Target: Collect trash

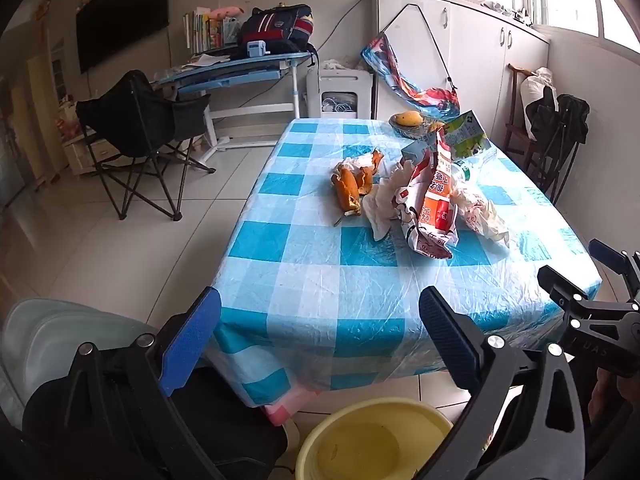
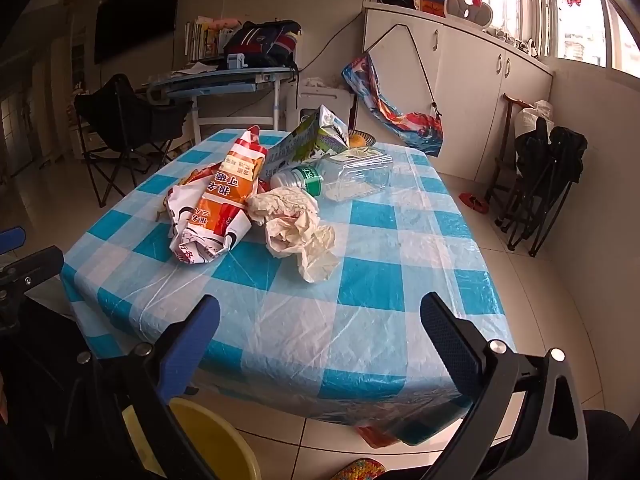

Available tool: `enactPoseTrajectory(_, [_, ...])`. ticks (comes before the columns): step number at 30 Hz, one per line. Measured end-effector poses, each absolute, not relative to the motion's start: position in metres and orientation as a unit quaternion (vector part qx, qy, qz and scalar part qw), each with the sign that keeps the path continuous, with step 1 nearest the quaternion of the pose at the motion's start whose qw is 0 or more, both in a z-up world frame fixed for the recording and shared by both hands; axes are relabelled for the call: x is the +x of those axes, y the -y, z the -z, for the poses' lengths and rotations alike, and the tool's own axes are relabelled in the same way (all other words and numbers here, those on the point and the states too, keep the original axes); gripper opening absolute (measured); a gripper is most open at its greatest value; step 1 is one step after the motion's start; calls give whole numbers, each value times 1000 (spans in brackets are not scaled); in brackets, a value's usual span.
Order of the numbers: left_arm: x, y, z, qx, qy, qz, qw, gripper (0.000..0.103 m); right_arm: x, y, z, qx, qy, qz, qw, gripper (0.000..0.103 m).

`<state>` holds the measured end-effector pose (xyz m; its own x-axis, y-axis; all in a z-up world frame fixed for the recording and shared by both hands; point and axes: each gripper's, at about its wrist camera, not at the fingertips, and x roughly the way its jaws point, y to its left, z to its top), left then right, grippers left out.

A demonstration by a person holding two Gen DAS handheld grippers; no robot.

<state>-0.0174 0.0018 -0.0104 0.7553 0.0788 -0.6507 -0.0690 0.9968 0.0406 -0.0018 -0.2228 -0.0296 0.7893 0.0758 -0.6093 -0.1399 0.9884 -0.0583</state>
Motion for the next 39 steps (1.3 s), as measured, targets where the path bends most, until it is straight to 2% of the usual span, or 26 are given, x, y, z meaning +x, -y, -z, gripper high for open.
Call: enactPoseTrajectory(39, [-16, -6, 13, 1, -351, -46, 935, 96, 0, 218, 36, -54, -319, -56, 945, 96])
